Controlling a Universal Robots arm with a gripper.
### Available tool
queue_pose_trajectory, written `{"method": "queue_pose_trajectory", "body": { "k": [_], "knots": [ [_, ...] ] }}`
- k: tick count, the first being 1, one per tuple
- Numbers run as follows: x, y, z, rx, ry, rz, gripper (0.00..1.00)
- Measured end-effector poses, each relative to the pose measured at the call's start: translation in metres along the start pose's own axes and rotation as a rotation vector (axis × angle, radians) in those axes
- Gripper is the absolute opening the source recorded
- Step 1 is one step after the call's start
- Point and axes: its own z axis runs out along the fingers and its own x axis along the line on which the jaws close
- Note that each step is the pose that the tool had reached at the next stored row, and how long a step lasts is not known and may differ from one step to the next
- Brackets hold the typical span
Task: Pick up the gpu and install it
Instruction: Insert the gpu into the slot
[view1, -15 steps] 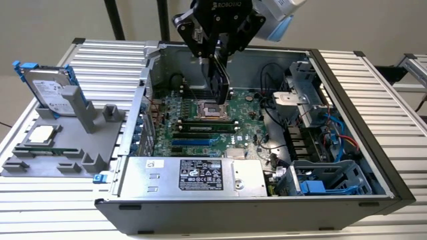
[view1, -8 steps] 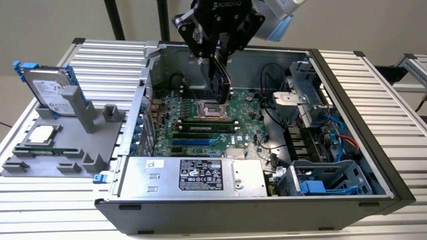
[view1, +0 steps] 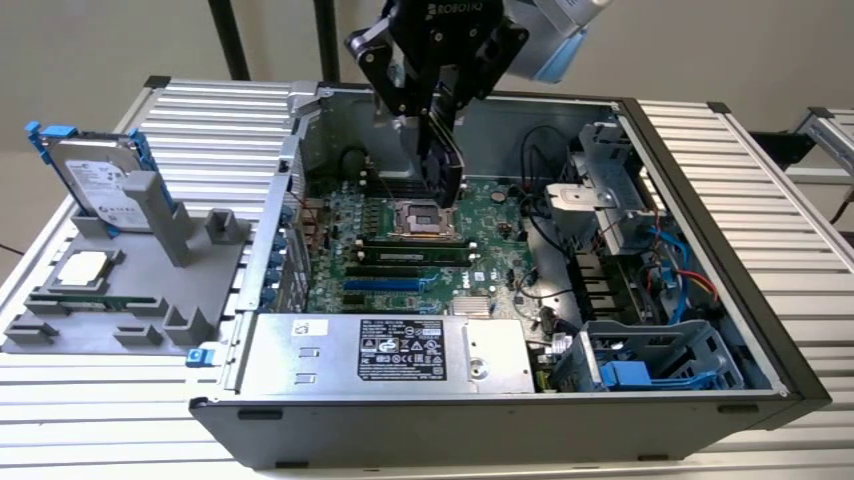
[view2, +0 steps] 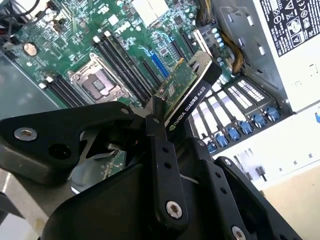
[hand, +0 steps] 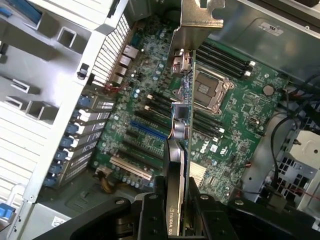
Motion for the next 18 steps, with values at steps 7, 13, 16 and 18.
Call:
{"method": "queue_pose_trajectory", "body": {
  "k": [7, 13, 16, 18],
  "knots": [
    [-0.0001, 0.0, -0.0003, 0.0004, 0.0002, -0.037, 0.0],
    [-0.0001, 0.0, -0.0007, 0.0007, 0.0004, -0.068, 0.0],
    [-0.0001, 0.0, -0.0008, 0.0009, 0.0006, -0.084, 0.0],
    [-0.0001, -0.0001, -0.0009, 0.001, 0.0006, -0.095, 0.0]
  ]
}}
